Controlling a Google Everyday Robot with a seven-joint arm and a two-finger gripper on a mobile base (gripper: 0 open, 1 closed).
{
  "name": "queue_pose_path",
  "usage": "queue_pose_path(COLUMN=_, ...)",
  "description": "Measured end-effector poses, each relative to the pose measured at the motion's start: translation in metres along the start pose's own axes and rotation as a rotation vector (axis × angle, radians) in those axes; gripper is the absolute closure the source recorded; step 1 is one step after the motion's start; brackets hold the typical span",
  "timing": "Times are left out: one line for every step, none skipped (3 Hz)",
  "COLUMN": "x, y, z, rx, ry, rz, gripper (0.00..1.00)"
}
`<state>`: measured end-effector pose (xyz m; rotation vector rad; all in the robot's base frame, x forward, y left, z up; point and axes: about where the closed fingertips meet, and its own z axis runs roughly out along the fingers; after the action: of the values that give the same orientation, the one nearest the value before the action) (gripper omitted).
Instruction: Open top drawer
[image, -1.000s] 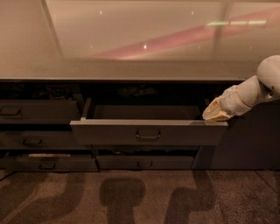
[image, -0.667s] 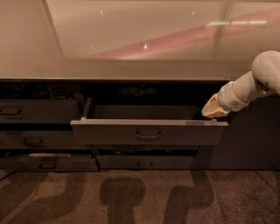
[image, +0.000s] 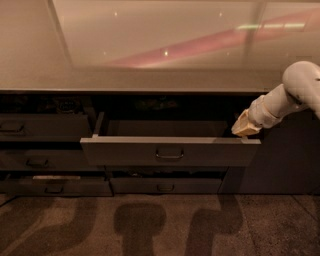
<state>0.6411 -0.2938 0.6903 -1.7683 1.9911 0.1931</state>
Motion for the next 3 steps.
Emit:
queue_pose_path(x=0.0318, y=-0.0082, z=0.0200, rx=-0.038, ry=0.055, rz=0.072, gripper=1.00)
queue_pose_path(x=0.0266, y=-0.0091, z=0.0191, rx=-0.038, ry=0.055, rz=0.072, gripper=1.00)
queue_pose_path(x=0.0242, y=-0.0100, z=0.0199, rx=-0.038, ry=0.055, rz=0.072, gripper=0.81)
